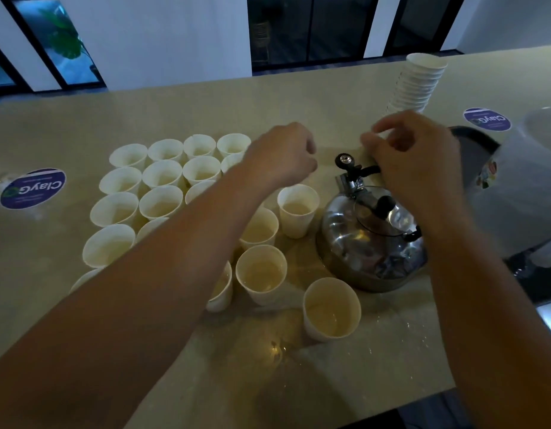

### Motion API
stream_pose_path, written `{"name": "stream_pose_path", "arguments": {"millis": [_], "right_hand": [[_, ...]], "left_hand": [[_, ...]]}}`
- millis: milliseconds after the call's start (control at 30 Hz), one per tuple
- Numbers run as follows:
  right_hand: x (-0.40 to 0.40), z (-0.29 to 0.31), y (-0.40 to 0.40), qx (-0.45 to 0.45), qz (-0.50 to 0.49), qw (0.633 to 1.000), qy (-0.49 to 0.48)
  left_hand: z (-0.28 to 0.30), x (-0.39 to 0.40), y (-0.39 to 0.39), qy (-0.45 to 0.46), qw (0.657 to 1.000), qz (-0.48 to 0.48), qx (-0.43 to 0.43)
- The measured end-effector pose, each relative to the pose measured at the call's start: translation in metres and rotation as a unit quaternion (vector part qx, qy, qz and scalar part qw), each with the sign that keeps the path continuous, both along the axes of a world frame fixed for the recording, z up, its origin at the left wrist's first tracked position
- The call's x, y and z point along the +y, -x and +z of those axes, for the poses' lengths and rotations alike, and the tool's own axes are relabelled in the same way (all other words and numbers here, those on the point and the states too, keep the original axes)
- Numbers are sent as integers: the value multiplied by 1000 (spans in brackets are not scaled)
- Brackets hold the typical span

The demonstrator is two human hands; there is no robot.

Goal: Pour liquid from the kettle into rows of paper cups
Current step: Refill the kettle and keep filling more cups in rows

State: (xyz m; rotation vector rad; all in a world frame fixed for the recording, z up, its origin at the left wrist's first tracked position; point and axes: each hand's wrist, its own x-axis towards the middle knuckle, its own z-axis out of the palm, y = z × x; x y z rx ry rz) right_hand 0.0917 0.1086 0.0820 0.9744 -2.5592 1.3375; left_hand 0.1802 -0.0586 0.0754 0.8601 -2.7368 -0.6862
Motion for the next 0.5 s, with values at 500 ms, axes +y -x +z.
{"name": "stream_pose_path", "arguments": {"millis": [500], "right_hand": [[-78, -50, 15, -91, 139, 913, -372]], "left_hand": [[-36, -19, -11, 51, 993, 1, -109]]}}
